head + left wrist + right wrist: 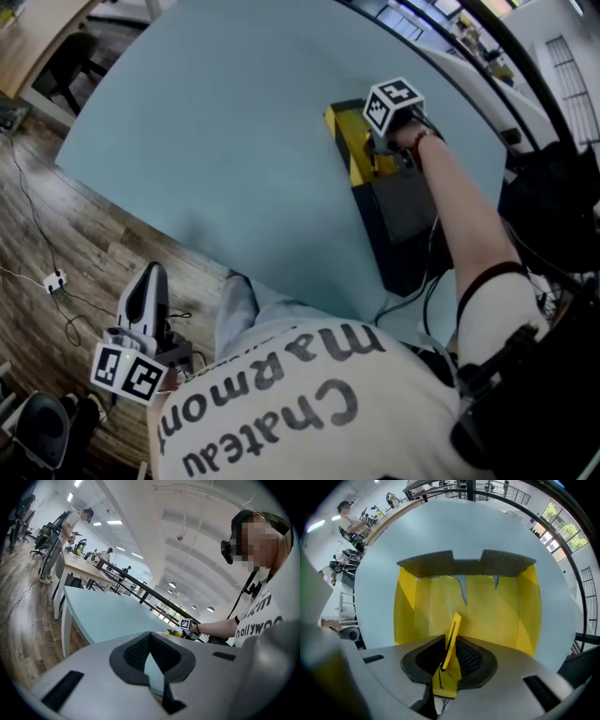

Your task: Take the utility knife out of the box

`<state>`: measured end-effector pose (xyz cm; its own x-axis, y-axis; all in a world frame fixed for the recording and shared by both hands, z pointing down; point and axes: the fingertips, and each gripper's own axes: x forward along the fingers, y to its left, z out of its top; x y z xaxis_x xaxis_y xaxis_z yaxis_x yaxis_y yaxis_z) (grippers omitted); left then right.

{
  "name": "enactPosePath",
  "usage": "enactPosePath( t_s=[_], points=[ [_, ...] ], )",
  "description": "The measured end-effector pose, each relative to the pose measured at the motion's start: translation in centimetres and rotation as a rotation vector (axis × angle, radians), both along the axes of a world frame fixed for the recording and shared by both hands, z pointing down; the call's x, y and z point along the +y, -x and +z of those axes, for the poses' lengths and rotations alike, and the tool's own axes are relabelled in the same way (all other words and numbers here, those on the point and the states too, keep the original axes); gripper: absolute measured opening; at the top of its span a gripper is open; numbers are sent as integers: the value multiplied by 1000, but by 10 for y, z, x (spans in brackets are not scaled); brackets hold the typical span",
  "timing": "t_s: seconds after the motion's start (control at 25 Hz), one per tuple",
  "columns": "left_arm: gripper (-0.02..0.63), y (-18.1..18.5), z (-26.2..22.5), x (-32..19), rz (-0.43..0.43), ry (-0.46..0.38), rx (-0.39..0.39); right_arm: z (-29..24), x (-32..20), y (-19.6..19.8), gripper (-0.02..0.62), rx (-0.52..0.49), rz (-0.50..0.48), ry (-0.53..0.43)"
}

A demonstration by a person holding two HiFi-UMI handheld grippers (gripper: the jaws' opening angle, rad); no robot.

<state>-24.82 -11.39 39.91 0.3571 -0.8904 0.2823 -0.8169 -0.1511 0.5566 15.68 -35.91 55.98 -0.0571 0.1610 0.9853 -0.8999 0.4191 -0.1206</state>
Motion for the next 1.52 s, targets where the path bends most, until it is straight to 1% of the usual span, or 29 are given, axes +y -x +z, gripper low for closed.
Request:
enactPosePath(
  t_s=[0.12, 0.2, 0.28, 0.6, 0.68, 0.88, 1.0, 1.24, 1.32, 1.44, 1.48, 1.52],
  points=[
    [2, 2, 1, 1, -4, 0, 7, 0, -1, -2, 82, 3, 2, -8],
    [2, 3, -1, 1, 0, -3, 8, -1, -2, -2, 61, 9, 0, -29],
    [2, 4, -3, 0, 7, -7, 6, -4, -4, -1, 56, 5, 6, -58],
    [2, 6, -12, -4, 44, -45, 14, -35, -13, 4, 52, -68, 44, -234],
    [2, 4, -15, -5, 62, -55, 17, -46, -13, 6, 52, -101, 52, -298],
    [2, 6, -21, -6, 87, -75, 30, -71, -13, 14, 52, -169, 76, -493],
    [2, 7, -24, -8, 96, -88, 42, -84, -13, 16, 52, -185, 104, -616],
    [2, 2, -35, -6, 144, -117, 41, -116, -9, 19, 52, -219, 174, -881],
    [2, 1, -38, -4, 158, -121, 43, -129, -4, 24, 52, -247, 162, -960],
    [2, 3, -43, 1, 172, -124, 47, -154, 9, 31, 52, -280, 110, -1057],
    [2, 3, -45, 2, 182, -128, 47, -163, 14, 31, 52, -290, 118, -1085],
    [2, 2, -46, 2, 199, -134, 44, -172, 18, 30, 52, -313, 152, -1107]
  ],
)
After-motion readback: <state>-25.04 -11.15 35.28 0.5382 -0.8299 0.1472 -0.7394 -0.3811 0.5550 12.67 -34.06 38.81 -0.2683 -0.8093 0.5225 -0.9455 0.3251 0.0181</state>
